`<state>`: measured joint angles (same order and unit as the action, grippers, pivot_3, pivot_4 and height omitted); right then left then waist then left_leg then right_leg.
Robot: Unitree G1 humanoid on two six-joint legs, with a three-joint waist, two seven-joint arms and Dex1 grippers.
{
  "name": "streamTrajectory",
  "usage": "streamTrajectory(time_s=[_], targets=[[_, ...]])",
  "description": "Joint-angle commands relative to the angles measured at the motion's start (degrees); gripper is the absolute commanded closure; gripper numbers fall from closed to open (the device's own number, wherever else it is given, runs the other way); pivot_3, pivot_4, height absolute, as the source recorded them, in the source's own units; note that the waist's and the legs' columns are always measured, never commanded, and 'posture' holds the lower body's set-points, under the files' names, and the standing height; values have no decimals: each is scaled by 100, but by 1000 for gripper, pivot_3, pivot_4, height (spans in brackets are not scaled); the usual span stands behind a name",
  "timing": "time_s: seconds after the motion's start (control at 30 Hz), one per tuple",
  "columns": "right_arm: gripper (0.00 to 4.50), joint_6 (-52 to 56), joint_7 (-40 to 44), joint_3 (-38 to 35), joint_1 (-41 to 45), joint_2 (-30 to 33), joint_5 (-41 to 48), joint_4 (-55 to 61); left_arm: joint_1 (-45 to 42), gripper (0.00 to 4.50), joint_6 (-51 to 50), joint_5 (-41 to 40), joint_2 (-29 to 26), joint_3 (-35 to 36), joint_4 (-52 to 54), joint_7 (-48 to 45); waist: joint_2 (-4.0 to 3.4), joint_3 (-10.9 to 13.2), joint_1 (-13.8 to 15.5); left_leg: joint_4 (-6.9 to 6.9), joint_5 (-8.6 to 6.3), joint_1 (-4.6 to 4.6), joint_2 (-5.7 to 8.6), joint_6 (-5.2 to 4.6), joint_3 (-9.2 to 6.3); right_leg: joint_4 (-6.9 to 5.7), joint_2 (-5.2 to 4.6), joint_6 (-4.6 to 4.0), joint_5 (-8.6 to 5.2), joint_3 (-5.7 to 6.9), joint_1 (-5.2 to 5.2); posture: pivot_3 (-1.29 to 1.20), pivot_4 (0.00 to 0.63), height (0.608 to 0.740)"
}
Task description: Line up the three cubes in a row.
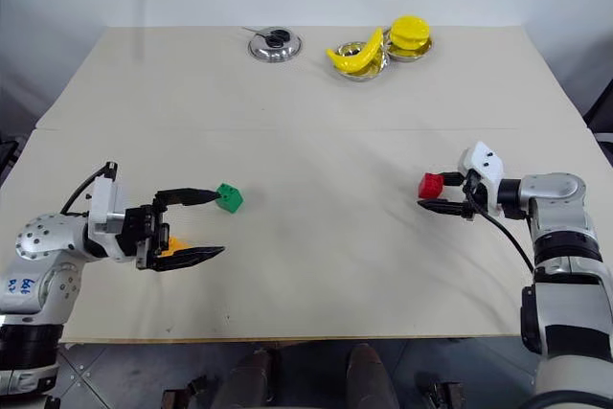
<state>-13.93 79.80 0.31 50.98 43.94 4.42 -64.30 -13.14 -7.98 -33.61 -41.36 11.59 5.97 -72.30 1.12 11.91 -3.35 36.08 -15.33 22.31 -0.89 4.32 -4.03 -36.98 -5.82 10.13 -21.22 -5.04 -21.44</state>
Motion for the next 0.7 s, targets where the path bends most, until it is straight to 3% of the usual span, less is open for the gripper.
streamTrajectory(time_s=[0.03,0.07,0.23,0.33,0.4,0.7], targets=[[2643,-224,198,-86,190,-21,14,-106,41,0,4,-127,-85,207,184,30,0,0,-6,0,0,0,0,0,0,0,0,0,0,0,0,0,150,740],[3014,-204,343,-113,228,-60,62,-79,61,0,-2,-130,-85,222,192,30,0,0,-10,0,0,0,0,0,0,0,0,0,0,0,0,0,150,740],[3024,-26,1084,-26,228,-337,234,542,166,0,6,-107,-54,256,186,48,-3,1,-42,-2,0,0,-1,1,0,0,1,0,0,0,-1,0,150,740],[3024,872,1268,616,-223,-580,691,2243,258,0,15,-73,18,234,184,144,-4,2,-82,-2,1,0,-4,2,-1,-1,1,0,0,0,-3,0,150,740],[3024,1151,1206,715,-381,-713,699,2782,321,0,26,-54,32,200,219,165,-4,2,-87,-2,1,0,-6,3,-7,-5,2,-1,0,4,-4,0,150,740],[3024,563,823,1156,-214,-1005,168,2268,364,0,-47,-89,-64,215,276,144,-3,2,5,5,-1,3,1,3,-5,-5,-6,-1,0,3,-4,0,150,740]])
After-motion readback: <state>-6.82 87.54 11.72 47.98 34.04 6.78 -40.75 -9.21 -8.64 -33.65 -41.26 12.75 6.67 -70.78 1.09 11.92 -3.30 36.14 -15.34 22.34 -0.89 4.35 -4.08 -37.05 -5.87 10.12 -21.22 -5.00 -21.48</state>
